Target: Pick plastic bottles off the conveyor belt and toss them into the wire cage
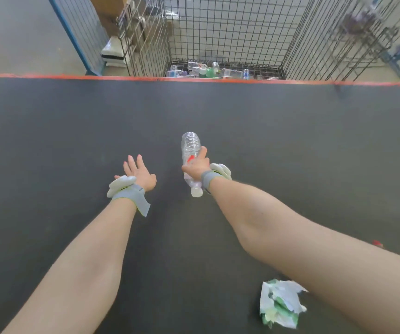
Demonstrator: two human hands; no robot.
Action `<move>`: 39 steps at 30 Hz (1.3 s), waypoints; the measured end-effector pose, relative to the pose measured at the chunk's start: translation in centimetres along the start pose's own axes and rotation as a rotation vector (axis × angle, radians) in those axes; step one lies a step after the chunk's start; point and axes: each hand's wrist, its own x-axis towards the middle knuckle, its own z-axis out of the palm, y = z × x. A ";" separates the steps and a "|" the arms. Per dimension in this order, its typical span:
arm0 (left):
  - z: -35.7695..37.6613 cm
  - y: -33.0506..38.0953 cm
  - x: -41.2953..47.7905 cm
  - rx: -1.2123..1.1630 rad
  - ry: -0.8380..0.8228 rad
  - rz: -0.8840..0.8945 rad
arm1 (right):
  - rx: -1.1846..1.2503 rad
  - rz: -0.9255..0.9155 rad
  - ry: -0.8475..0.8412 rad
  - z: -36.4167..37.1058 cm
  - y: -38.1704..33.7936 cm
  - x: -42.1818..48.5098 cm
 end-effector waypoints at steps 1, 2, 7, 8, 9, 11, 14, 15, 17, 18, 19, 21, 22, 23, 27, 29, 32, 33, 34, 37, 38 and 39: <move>-0.4 1.6 1.5 -0.007 -0.004 0.009 | 0.089 0.029 0.020 -1.7 -1.6 2.1; -0.7 3.1 3.0 -0.008 0.006 0.021 | 0.179 0.034 0.063 -3.5 -3.5 4.9; -1.7 8.6 7.6 0.037 0.059 0.064 | 0.519 -0.092 0.164 -13.8 -13.8 15.0; -1.4 9.3 8.2 0.030 0.041 0.074 | 0.511 -0.087 0.160 -14.4 -14.1 16.2; -1.2 9.7 8.4 0.032 0.021 0.076 | 0.491 -0.053 0.163 -14.4 -13.8 16.9; -0.5 10.0 7.3 0.052 -0.010 0.084 | 0.397 0.018 0.112 -13.4 -11.4 16.5; 0.0 8.7 3.9 0.106 -0.039 0.081 | 0.081 0.047 0.026 -9.6 -6.3 13.4; 0.1 8.0 2.8 0.130 -0.042 0.080 | -0.012 0.060 0.001 -8.3 -4.9 11.7; 0.2 5.8 -0.1 0.182 -0.042 0.062 | -0.182 0.052 -0.066 -6.0 -2.2 7.6; 0.4 4.3 -1.7 0.213 -0.039 0.044 | -0.261 0.019 -0.109 -4.8 -0.7 5.1; 0.7 2.9 -3.1 0.244 -0.040 0.024 | -0.319 -0.019 -0.153 -3.6 0.6 3.1; 1.5 0.0 -6.0 0.290 -0.056 -0.012 | -0.438 -0.096 -0.234 -1.4 3.4 -1.1; 2.1 -1.4 -7.3 0.300 -0.066 -0.025 | -0.499 -0.119 -0.266 -0.2 4.7 -2.7; 2.6 -2.8 -8.3 0.308 -0.069 -0.030 | -0.543 -0.120 -0.298 1.0 5.9 -4.0; 4.3 -8.4 -11.0 0.388 -0.025 -0.040 | -0.689 0.000 -0.364 4.1 10.2 -7.8; 5.0 -11.2 -12.2 0.370 -0.054 -0.079 | -0.763 0.044 -0.306 4.2 12.5 -8.8; 6.5 -14.0 -14.1 0.273 -0.220 -0.112 | -0.730 0.138 -0.238 3.3 14.2 -10.1; 7.0 -14.4 -14.6 0.277 -0.292 -0.098 | -0.715 0.151 -0.230 3.1 14.0 -10.5; 7.5 -14.5 -15.1 0.307 -0.359 -0.074 | -0.705 0.140 -0.229 3.1 13.6 -11.0; 8.6 -13.8 -16.1 0.317 -0.430 0.028 | -0.685 0.052 -0.302 4.1 12.0 -12.6; 8.7 -13.5 -16.2 0.266 -0.398 0.069 | -0.692 0.006 -0.323 4.6 11.5 -13.0; 8.7 -13.1 -16.3 0.207 -0.348 0.108 | -0.688 -0.045 -0.333 5.0 11.0 -13.4</move>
